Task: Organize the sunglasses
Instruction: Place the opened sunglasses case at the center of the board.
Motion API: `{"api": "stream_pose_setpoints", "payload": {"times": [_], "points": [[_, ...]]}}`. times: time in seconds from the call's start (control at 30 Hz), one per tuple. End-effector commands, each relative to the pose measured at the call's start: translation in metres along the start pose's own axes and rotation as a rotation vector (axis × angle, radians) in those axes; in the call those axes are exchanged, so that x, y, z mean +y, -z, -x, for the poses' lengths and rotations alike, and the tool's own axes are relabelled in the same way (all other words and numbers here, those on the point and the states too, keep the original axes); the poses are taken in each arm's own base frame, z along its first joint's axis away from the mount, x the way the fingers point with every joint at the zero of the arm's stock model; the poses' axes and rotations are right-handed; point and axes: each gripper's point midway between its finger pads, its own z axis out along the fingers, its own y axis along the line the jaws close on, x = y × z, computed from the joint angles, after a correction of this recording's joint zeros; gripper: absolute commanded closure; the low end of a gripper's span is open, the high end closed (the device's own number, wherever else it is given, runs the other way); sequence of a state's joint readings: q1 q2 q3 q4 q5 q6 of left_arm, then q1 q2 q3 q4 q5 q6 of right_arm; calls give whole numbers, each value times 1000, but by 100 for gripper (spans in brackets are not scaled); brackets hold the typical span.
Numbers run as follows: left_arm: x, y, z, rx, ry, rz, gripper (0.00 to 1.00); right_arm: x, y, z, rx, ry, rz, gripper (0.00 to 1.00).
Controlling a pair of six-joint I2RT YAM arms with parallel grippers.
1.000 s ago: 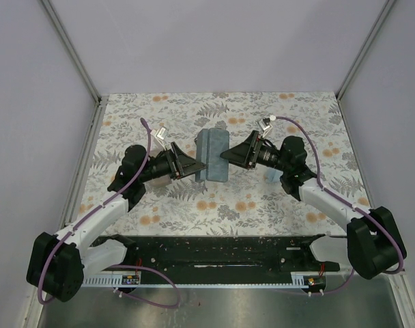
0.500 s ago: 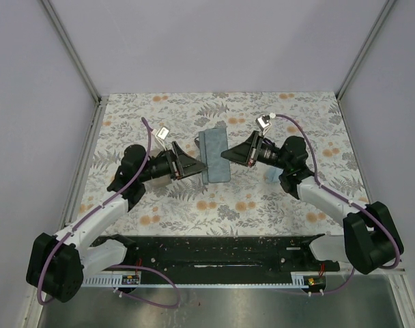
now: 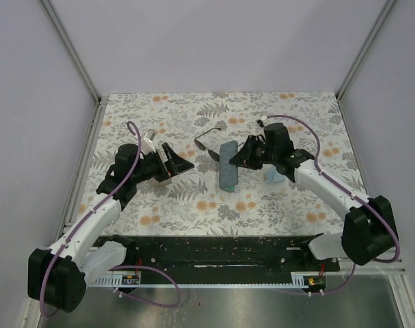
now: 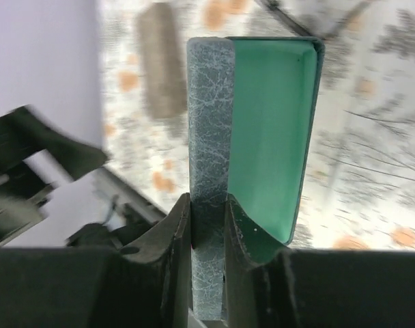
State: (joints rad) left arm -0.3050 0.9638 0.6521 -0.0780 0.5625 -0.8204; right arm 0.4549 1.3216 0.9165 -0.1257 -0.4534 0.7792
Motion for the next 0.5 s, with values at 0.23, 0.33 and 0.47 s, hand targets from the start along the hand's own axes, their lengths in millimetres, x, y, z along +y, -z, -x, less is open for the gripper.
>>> {"api": "stream_pose_setpoints", "payload": {"times": [0.23, 0.33, 0.47], "points": [[17, 3, 5, -29, -59, 93, 1, -75, -16, -14, 152, 292, -657, 89], [20, 5, 4, -30, -67, 106, 1, -79, -27, -19, 185, 321, -697, 79], [21, 4, 1, -19, -70, 102, 1, -59, -41, -29, 231, 317, -577, 38]]}}
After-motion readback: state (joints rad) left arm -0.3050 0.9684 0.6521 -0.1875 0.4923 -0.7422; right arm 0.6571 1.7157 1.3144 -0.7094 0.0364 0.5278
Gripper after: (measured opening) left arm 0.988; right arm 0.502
